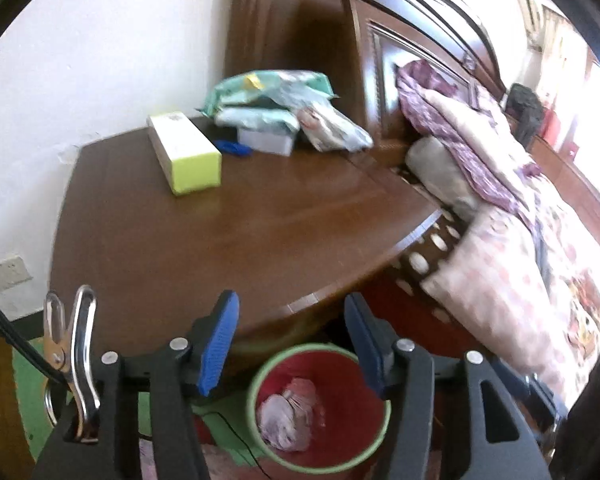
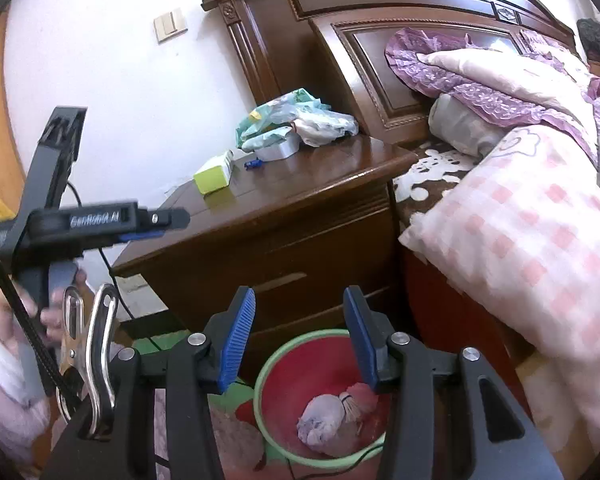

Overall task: Collect trash
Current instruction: 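Move the left tool up to the nightstand toward the white-and-green box, then lower the open left tool around the white-and-green box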

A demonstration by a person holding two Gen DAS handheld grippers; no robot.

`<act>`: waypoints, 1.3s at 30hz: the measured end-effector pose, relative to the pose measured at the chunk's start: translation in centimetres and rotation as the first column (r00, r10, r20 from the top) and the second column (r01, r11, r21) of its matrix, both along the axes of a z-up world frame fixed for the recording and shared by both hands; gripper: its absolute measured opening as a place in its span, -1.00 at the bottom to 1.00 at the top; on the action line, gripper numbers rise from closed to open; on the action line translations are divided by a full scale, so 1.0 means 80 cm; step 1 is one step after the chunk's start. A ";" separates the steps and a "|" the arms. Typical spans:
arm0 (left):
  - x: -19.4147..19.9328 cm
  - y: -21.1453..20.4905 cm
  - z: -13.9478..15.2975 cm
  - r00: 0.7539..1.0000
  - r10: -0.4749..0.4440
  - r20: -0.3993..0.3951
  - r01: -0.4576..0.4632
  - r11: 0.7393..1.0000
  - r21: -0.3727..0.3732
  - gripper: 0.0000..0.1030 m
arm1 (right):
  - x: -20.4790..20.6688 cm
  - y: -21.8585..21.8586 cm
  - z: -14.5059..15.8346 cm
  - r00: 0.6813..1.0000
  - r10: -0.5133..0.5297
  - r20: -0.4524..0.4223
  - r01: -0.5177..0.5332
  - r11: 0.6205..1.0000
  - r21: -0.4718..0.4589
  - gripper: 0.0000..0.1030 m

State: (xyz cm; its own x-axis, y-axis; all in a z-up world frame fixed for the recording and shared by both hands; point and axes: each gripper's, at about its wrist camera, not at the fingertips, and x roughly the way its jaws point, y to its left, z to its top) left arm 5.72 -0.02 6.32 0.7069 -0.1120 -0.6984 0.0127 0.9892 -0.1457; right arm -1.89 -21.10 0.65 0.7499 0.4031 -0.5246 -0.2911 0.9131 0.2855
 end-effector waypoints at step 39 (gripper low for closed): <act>0.270 0.078 -0.052 0.910 0.360 -0.205 -0.347 0.933 0.099 0.56 | 0.029 -0.020 -0.075 0.988 -0.026 -0.154 0.032 0.999 0.032 0.04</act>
State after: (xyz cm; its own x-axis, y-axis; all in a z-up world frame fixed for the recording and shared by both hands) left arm 27.32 6.25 2.20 0.5235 0.1631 -0.8363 -0.3646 0.9300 -0.0469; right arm 0.44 -22.70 -5.35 0.6729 0.4023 -0.6207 -0.2148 0.9093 0.3564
